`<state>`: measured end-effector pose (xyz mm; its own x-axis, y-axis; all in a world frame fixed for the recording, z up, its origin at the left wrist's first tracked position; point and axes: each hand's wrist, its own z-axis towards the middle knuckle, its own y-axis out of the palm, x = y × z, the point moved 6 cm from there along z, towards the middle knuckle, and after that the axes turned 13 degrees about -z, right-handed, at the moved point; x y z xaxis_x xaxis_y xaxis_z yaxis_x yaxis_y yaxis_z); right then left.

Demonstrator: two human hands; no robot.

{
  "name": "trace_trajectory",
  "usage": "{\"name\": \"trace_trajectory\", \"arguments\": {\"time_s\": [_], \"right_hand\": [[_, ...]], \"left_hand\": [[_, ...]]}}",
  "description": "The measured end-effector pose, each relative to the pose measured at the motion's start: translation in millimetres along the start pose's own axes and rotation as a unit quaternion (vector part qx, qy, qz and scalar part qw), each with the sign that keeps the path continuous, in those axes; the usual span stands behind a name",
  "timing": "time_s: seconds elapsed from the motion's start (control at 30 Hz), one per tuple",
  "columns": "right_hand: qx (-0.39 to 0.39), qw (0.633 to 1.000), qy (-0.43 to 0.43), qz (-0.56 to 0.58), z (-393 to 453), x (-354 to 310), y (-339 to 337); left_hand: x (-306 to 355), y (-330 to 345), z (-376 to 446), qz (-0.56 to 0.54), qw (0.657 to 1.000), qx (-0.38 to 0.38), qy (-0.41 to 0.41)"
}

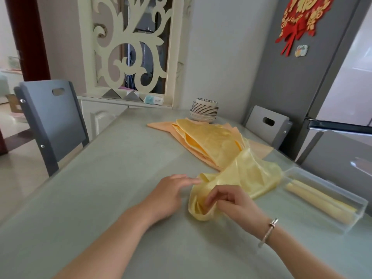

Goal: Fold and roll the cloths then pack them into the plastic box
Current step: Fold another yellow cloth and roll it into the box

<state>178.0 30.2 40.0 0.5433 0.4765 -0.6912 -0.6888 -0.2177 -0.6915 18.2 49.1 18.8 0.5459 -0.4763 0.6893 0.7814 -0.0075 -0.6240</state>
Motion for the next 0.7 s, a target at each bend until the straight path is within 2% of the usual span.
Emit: {"name": "trace_trajectory", "arguments": {"time_s": [0.07,0.13,0.3,0.4,0.47,0.57,0.7], "right_hand": [[0.036,0.999,0.007,-0.019,-6.7,7.7,-9.7],[0.043,0.995,0.022,-0.083,-10.1,13.7,-14.6],[-0.043,0.948,0.028,-0.315,-14.5,10.2,-7.4],[-0.04,0.908,-0.02,-0.417,-10.8,1.9,-0.3],[-0.012,0.906,-0.004,-0.423,-5.7,0.2,-6.5],[0.022,0.946,0.046,-0.319,3.4,-13.5,-31.4],[0.078,0.961,0.032,-0.264,23.3,-65.6,-79.3]], "left_hand": [[13.9,22.8,1.0,0.031,0.996,-0.062,0.048],[22.4,32.7,1.6,0.048,0.993,-0.076,0.078],[18.7,18.3,4.0,0.015,0.998,0.02,0.055],[15.0,6.4,1.8,0.006,0.997,0.076,0.03],[13.0,0.1,-0.1,-0.025,0.995,0.094,0.011],[21.5,-9.5,-1.6,-0.108,0.989,0.105,-0.011],[69.4,-39.0,4.6,-0.195,0.965,0.175,0.003]]}}
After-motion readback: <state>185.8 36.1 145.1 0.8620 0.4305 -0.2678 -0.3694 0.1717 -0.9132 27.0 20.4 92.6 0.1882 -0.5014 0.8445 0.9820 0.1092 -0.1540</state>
